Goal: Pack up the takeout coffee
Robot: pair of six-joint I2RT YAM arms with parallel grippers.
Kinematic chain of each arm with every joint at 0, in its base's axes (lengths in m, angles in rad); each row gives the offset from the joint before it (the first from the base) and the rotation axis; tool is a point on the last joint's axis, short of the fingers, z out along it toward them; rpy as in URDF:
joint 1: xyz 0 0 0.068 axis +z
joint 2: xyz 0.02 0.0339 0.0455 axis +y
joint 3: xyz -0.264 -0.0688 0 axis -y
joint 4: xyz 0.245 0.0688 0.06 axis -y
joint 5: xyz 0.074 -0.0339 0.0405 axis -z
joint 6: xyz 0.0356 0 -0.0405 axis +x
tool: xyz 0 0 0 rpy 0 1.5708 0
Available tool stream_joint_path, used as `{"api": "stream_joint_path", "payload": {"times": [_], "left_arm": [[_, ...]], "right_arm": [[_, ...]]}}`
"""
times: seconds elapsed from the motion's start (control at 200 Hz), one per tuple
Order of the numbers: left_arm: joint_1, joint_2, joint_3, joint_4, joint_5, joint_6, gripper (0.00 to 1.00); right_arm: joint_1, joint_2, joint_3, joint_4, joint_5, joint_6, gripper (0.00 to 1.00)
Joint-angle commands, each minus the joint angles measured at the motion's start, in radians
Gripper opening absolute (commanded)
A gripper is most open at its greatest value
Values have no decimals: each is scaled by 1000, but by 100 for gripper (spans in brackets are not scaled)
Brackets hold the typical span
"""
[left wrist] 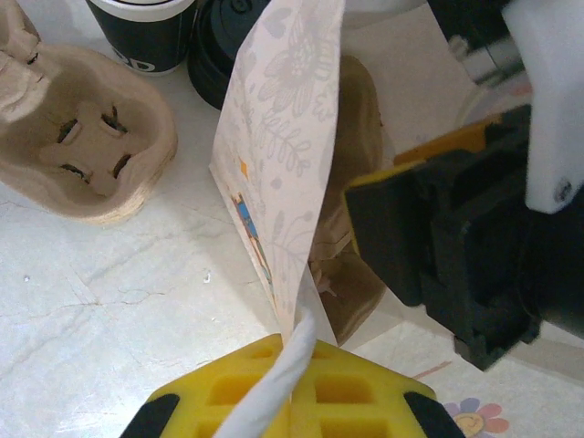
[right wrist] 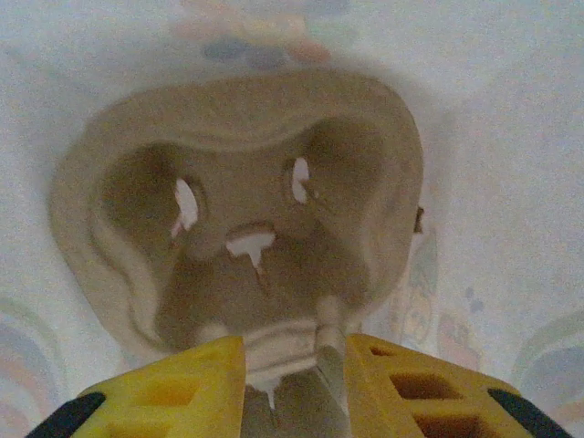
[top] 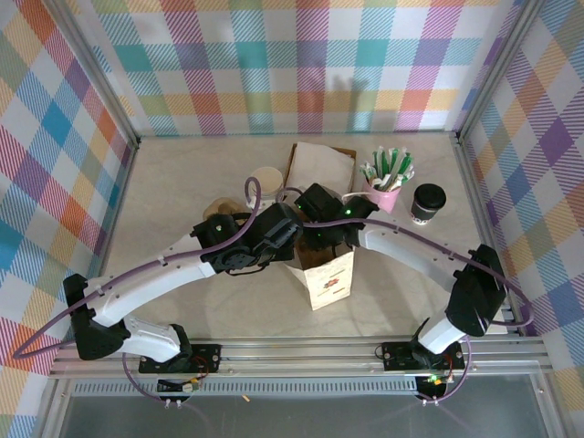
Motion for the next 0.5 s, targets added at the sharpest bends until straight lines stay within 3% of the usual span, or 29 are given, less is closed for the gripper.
{"api": "stream_joint_path", "payload": {"times": [0.0, 0.495], "left_arm": [[-9, 2, -9, -6, -7, 3, 0], [6, -64, -124, 52, 42, -68, 0]], "right_arm": [[2, 35, 46, 88, 26, -14, 34], [2, -12, -80, 302, 45, 33, 33]]}}
